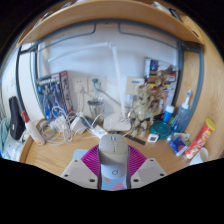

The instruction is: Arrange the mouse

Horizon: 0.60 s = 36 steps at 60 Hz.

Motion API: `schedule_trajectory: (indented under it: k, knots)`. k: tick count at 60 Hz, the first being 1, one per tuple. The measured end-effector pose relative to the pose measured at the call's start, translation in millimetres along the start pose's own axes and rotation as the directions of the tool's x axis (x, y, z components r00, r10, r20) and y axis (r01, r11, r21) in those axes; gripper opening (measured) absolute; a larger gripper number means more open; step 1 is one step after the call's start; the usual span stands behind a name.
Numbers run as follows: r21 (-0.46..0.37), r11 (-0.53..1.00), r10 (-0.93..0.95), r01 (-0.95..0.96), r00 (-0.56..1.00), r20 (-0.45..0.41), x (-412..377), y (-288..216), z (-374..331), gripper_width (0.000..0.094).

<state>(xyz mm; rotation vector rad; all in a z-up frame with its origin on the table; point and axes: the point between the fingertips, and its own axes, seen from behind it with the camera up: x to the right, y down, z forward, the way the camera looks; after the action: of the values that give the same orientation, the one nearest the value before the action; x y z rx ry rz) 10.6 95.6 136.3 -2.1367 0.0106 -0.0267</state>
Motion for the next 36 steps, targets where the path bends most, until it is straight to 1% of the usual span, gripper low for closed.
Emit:
schedule_trajectory:
  k: [3,12,22,27,30,36]
  knots:
    - [-0.03,0.999,-0.024,0.025,1.0,0.016,-12.2,20.0,19.8,0.033]
    - [-0.123,0.991,-0.06,0.06,0.998,0.005,-28.5,70.2,58.7,0.033]
    - [-0.191,0.977,-0.101,0.098,0.995,-0.005,-27.2,105.2,76.5,0.0338]
    - [-0.227,0.969,-0.102,0.099,0.995,-0.004,-27.9,119.0,80.0,0.0384]
    - [-0.216,0.971,-0.102,0.099,0.995,-0.005,-27.7,118.5,81.1,0.0425]
    - [-0.23,0.968,-0.108,0.105,0.994,0.0,-27.9,121.4,80.5,0.0497]
